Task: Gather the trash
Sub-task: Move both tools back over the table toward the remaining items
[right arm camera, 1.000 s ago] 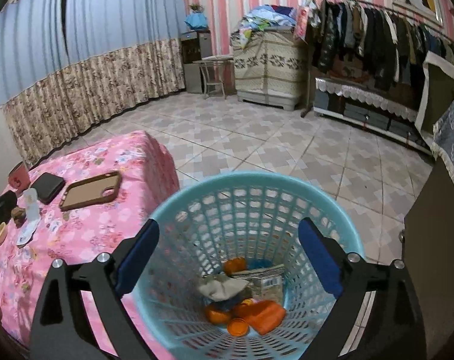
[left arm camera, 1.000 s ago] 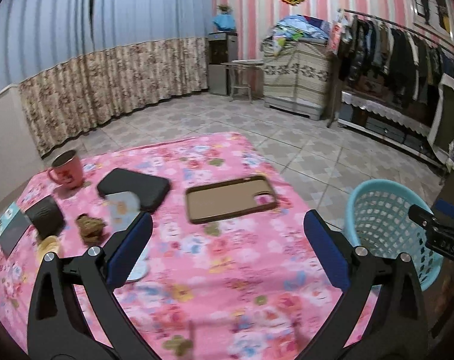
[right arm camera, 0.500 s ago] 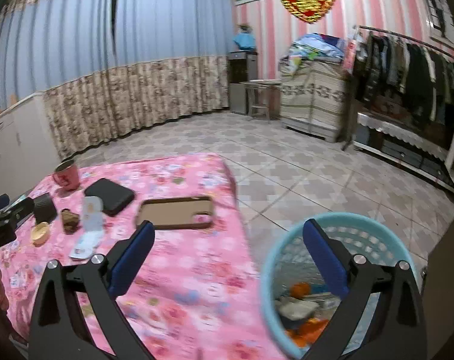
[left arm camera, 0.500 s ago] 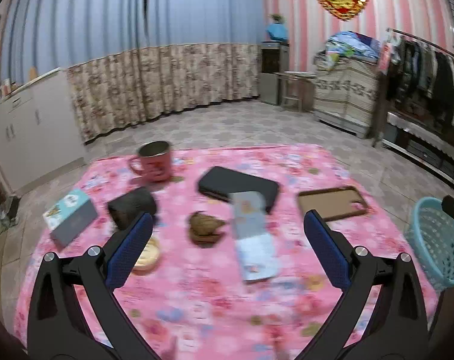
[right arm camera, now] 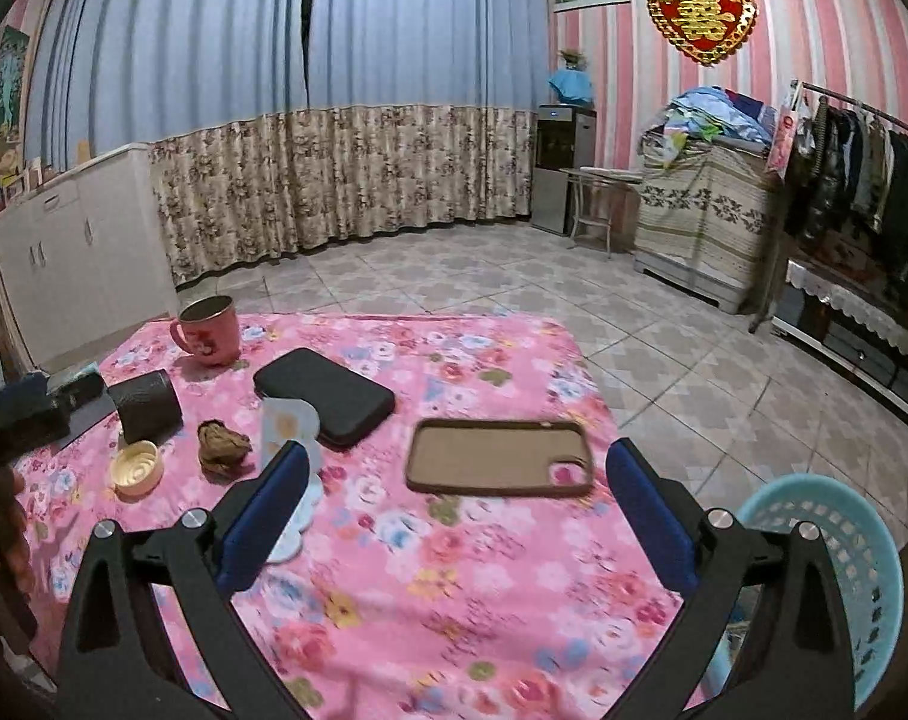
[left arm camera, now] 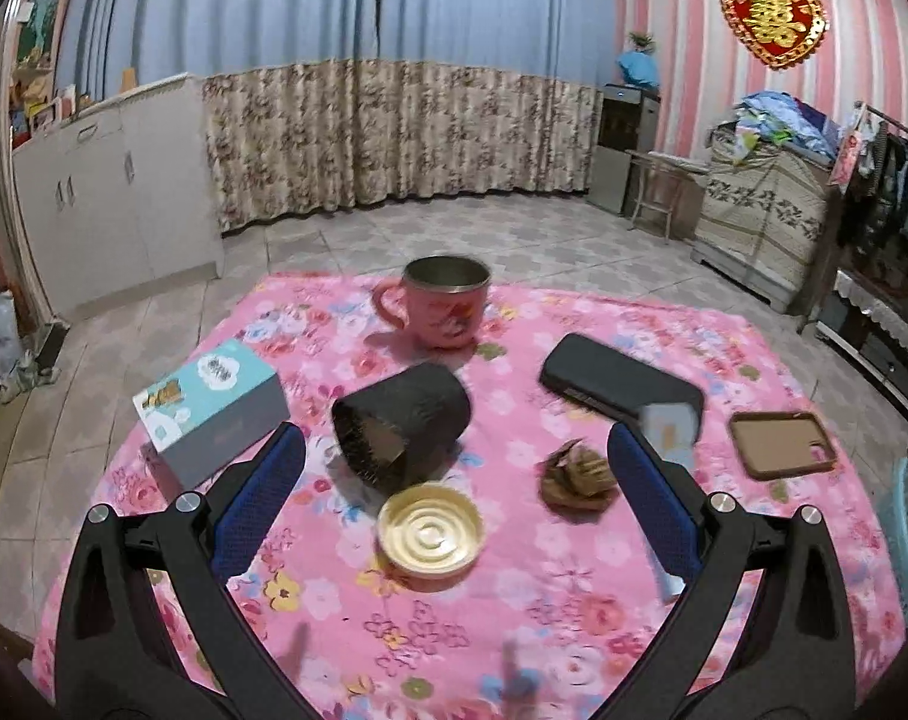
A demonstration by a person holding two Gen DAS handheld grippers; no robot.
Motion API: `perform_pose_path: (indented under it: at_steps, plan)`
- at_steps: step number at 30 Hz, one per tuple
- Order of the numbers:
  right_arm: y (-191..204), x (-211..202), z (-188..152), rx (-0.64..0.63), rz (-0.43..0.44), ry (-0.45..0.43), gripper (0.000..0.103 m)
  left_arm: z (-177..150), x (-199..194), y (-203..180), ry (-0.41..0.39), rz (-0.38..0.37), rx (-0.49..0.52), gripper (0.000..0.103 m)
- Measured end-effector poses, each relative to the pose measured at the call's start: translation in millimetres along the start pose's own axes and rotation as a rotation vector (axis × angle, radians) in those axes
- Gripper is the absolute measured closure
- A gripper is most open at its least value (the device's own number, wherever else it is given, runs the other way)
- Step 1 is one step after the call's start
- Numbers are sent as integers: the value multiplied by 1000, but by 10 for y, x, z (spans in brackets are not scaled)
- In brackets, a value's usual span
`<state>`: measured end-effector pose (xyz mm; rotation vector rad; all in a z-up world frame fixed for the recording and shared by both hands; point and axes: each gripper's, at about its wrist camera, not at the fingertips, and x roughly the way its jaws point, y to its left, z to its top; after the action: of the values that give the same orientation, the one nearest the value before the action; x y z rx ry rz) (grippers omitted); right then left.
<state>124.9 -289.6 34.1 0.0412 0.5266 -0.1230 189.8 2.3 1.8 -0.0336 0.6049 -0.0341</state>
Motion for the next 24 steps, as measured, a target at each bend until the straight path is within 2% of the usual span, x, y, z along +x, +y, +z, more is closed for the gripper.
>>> perform_pose_path:
  at_steps: [5,8,15,24]
  plan:
    - [189,238,-15,-30,8,11,6,-59,202,156,47,24,-5,6]
    - [258,400,-34,-30,20,26,6,-52,277,282,70,2,-39,6]
    - [439,840,-52,-50,32,71,6,-60,391,408,90,25,-55,6]
    - [435,1172,-130,-41,36,143,6,-127,555,437,160,-2,-91,6]
